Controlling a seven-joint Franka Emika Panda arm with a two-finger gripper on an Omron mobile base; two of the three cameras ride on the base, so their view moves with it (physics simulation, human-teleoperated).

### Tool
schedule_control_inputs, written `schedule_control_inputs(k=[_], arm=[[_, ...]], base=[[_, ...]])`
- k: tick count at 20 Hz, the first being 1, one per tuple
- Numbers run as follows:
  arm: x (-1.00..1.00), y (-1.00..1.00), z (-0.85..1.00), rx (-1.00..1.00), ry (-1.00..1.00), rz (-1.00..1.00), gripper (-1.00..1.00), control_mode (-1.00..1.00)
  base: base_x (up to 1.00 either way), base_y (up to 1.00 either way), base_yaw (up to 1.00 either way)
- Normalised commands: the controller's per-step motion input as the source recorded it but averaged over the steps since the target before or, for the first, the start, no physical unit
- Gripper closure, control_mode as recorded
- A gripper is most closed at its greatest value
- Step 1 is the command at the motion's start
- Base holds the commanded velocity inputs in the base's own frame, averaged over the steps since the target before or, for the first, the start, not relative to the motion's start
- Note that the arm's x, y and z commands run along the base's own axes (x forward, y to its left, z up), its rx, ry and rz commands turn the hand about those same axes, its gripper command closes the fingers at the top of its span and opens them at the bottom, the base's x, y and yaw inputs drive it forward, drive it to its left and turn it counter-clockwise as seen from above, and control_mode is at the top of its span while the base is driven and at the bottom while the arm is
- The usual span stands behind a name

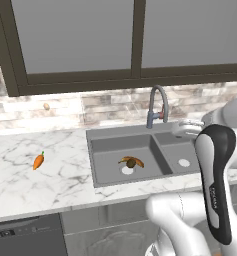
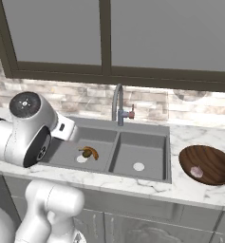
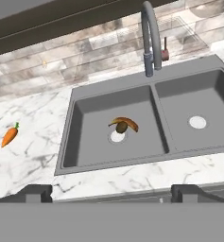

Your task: There is a mixed pile of frozen fruits and vegetables on the counter. Locate all the frozen vegetables and place the items in a bowl on the counter. Take all the frozen fruits and defrost them in a running sink.

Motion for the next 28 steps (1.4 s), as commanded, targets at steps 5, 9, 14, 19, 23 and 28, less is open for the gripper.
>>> schedule_control_inputs(k=[5, 9, 14, 19, 23, 28], arm=[[-0.52, 0.27, 0.0, 0.04, -0.01, 0.0, -1.0, -1.0], [-0.56, 0.37, 0.0, 0.01, -0.04, 0.0, -1.0, -1.0], [-0.24, 0.52, 0.06, 0.04, 0.0, 0.0, -1.0, -1.0], [-0.17, 0.61, 0.08, 0.0, 0.0, 0.0, -1.0, -1.0], [-0.17, 0.52, 0.01, 0.0, 0.0, 0.0, -1.0, -1.0], [-0.08, 0.56, 0.0, 0.0, 0.0, 0.0, -1.0, -1.0]], base=[[0.0, 0.0, 0.0], [0.0, 0.0, 0.0], [0.0, 0.0, 0.0], [0.0, 0.0, 0.0], [0.0, 0.0, 0.0], [0.0, 0.0, 0.0]])
